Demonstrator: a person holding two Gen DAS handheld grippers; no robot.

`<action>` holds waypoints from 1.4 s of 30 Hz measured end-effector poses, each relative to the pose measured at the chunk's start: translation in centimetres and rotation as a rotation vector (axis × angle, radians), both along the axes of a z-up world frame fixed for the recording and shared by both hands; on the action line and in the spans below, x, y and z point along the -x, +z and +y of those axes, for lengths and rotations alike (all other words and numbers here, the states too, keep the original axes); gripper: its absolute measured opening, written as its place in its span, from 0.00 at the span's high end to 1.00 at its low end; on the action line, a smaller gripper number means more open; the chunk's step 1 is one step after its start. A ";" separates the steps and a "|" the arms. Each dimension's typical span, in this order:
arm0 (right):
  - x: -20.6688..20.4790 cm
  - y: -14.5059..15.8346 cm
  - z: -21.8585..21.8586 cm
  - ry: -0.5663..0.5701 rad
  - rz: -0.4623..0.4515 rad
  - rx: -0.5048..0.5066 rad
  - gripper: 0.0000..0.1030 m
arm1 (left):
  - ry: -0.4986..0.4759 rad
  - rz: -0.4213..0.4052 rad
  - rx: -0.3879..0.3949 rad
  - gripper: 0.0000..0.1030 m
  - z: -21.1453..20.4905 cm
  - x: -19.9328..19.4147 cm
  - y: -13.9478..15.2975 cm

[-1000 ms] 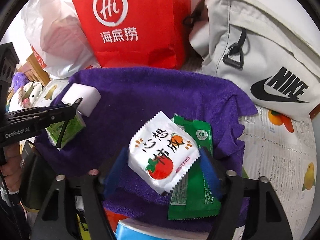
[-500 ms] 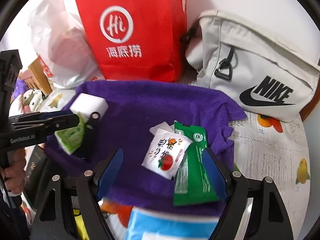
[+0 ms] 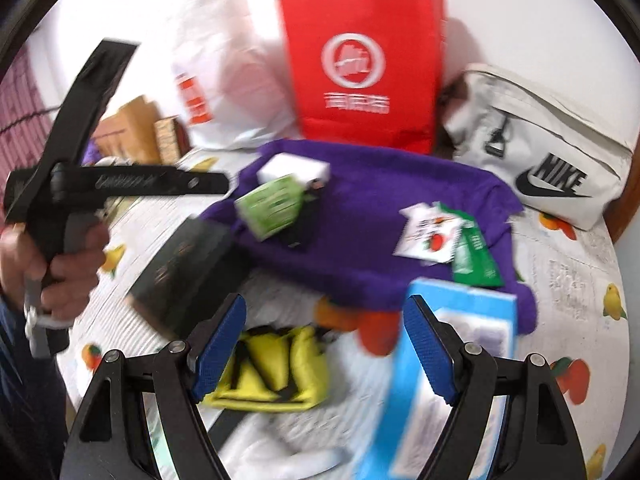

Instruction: Organize soft objects

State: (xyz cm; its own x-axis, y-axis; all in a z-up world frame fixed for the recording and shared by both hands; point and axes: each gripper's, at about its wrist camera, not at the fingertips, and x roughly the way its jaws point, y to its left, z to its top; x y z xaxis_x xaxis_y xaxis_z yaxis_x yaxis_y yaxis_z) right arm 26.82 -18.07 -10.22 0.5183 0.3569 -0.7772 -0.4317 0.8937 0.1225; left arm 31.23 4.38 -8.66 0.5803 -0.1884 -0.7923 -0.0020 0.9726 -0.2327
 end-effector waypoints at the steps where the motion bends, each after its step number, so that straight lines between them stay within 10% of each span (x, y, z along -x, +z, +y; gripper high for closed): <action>1: 0.9 -0.2 0.8 0.011 -0.007 0.017 0.22 | 0.005 -0.002 0.007 0.37 0.5 0.7 0.0; 16: 1.5 -5.0 3.9 -0.049 0.067 0.176 0.61 | 0.048 0.015 0.070 0.37 5.1 6.7 -2.8; 25: -0.2 -8.1 4.6 -0.081 0.136 0.218 0.63 | 0.056 0.014 0.015 0.37 5.3 6.6 -4.0; 42: 1.4 -3.5 2.4 -0.154 0.046 0.060 0.80 | 0.054 0.001 0.021 0.37 5.7 10.0 -3.1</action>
